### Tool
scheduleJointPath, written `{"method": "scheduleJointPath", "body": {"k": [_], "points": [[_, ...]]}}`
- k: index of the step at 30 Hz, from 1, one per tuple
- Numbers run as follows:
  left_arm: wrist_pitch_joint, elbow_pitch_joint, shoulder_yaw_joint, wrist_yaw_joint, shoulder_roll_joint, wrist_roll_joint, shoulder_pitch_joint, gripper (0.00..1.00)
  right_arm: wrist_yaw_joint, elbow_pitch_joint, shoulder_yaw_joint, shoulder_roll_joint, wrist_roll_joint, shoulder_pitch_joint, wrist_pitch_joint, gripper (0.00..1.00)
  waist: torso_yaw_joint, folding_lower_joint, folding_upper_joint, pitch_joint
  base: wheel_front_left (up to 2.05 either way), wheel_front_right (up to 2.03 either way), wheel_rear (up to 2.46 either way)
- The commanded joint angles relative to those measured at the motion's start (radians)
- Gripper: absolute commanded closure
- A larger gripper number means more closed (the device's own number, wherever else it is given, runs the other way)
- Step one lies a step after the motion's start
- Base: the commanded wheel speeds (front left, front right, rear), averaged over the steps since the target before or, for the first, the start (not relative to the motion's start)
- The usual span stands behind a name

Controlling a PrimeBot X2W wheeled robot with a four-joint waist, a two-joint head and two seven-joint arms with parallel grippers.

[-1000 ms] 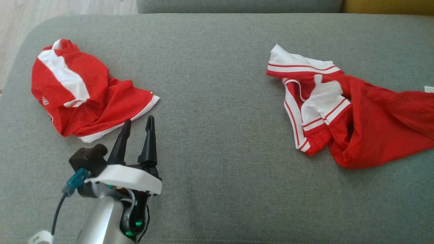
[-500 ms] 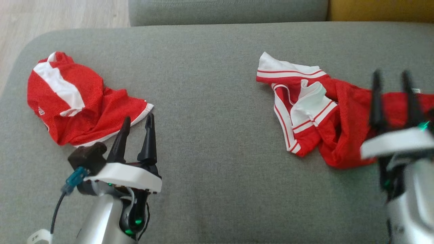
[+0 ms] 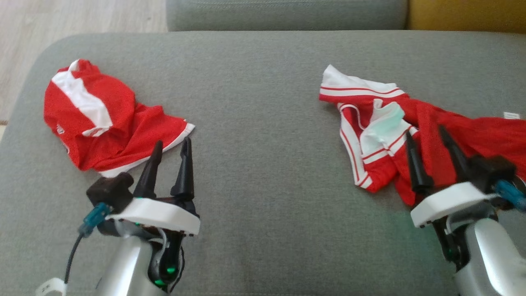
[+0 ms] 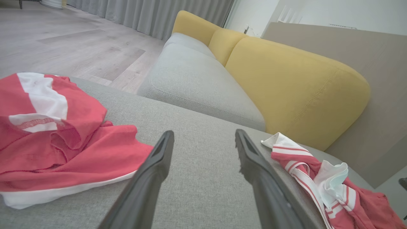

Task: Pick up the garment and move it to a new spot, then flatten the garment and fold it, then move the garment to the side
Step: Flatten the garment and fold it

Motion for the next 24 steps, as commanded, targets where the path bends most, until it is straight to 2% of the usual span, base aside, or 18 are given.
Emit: {"method": "scheduleJointPath", "body": {"k": [1,4,9,12,19,20,21,24], "points": [[-0.005,-0.036,0.017,0.003,0.008,0.005,-0.021,0.00,-0.001,-0.007,0.060,-0.048,-0.020,-0.063,0.055,0.00,0.018,0.0000,0.0000,0.009,0.00,0.00,0.00],[-0.005,-0.030,-0.003,0.004,0.008,0.048,-0.022,0.00,-0.001,0.029,0.081,-0.084,-0.007,-0.104,0.115,0.00,0.043,0.0000,0.0000,0.014,0.00,0.00,0.00],[-0.005,-0.038,-0.008,0.009,0.008,0.029,-0.025,0.00,-0.001,0.090,0.112,-0.131,0.010,-0.162,0.164,0.00,0.073,0.0000,0.0000,0.029,0.00,0.00,0.00],[-0.005,-0.038,-0.019,0.008,0.008,0.024,-0.027,0.00,-0.001,0.177,0.141,-0.181,0.030,-0.220,0.203,0.00,0.100,0.0000,0.0000,0.043,0.00,0.00,0.00],[-0.005,-0.041,-0.027,0.013,0.008,0.008,-0.030,0.00,-0.001,0.305,0.217,-0.242,0.098,-0.304,0.246,0.00,0.136,0.0000,0.0000,0.068,0.00,0.00,0.00],[-0.005,-0.041,-0.029,0.013,0.008,0.007,-0.031,0.00,-0.001,0.318,0.235,-0.251,0.107,-0.312,0.251,0.32,0.139,0.0000,0.0000,0.069,0.00,0.00,0.00],[-0.005,-0.040,-0.030,0.014,0.008,0.006,-0.031,0.00,-0.001,0.326,0.255,-0.260,0.112,-0.319,0.251,1.00,0.142,0.0000,0.0000,0.070,0.00,0.00,0.00],[-0.005,-0.039,-0.034,0.017,0.008,0.004,-0.032,0.00,-0.001,0.328,0.290,-0.267,0.150,-0.343,0.225,1.00,0.147,0.0000,0.0000,0.070,0.00,0.00,0.00]]}}
